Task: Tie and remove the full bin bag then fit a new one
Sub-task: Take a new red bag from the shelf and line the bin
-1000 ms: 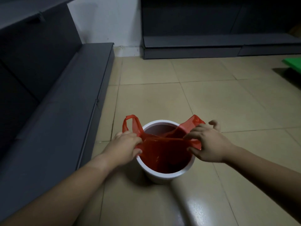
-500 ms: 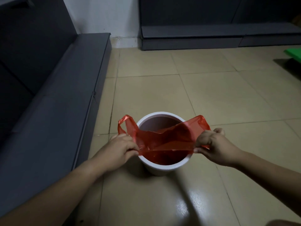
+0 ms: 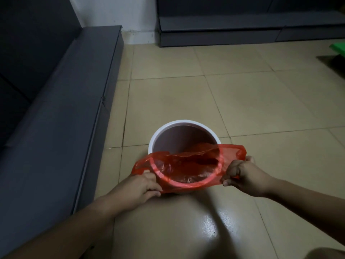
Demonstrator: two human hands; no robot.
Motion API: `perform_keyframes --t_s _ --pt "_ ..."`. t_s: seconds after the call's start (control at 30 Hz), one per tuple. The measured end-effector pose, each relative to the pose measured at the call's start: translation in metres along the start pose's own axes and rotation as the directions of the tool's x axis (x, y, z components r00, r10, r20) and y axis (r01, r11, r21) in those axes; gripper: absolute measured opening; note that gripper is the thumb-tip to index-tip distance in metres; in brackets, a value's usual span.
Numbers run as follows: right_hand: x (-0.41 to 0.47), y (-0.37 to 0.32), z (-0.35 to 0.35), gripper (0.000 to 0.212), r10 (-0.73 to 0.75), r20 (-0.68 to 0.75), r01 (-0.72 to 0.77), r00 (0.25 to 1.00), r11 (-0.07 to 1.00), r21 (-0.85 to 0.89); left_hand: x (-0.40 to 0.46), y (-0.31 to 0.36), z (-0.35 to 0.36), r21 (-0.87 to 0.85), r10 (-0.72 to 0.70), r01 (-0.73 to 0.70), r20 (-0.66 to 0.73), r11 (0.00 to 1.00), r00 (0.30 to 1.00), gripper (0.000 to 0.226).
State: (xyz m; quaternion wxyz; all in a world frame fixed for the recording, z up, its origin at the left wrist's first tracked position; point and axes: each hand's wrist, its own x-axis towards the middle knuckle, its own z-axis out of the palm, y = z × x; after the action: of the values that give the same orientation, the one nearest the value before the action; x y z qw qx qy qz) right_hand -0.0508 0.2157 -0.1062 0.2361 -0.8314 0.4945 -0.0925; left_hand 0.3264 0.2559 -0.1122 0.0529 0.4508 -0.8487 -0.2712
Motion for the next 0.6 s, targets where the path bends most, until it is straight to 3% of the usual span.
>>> perform_keyframes --t_s 0.07,0.17,0.27,0.33,0.4,0.5,0.6 --pt "0.004 0.0 0.0 0.006 0.026 0.076 -0.025 0.997 1.0 -0.016 0.004 -0.003 0.003 -0.002 -0.022 0.022 0.028 1.0 0.999 0.024" --pt "0.007 0.002 0.002 0.008 0.052 0.124 -0.054 0.991 0.998 0.01 0.007 -0.005 0.006 -0.021 -0.068 0.069 0.037 0.997 0.997 0.025" --pt "0.012 0.012 0.007 0.019 0.057 0.096 -0.062 0.994 0.997 0.05 0.008 -0.004 0.007 -0.07 -0.122 0.122 0.009 0.99 0.993 0.024" --pt "0.011 0.01 0.003 0.014 0.066 0.083 -0.07 0.994 0.997 0.041 0.007 -0.003 0.006 -0.097 -0.159 0.158 0.005 0.983 0.987 0.022" --pt "0.009 0.004 -0.006 0.019 0.087 0.052 -0.09 0.995 0.994 0.061 0.002 0.0 0.0 -0.206 -0.213 0.199 -0.05 0.958 0.976 0.021" --pt "0.004 0.001 -0.019 0.009 0.126 -0.033 -0.117 0.991 0.973 0.197 -0.004 0.01 -0.013 -0.471 -0.439 0.315 -0.179 0.824 0.881 0.018" --pt "0.009 -0.004 -0.028 0.012 0.199 -0.132 -0.129 0.971 0.903 0.41 0.004 0.02 -0.027 -0.769 -0.658 0.308 -0.187 0.56 0.73 0.002"
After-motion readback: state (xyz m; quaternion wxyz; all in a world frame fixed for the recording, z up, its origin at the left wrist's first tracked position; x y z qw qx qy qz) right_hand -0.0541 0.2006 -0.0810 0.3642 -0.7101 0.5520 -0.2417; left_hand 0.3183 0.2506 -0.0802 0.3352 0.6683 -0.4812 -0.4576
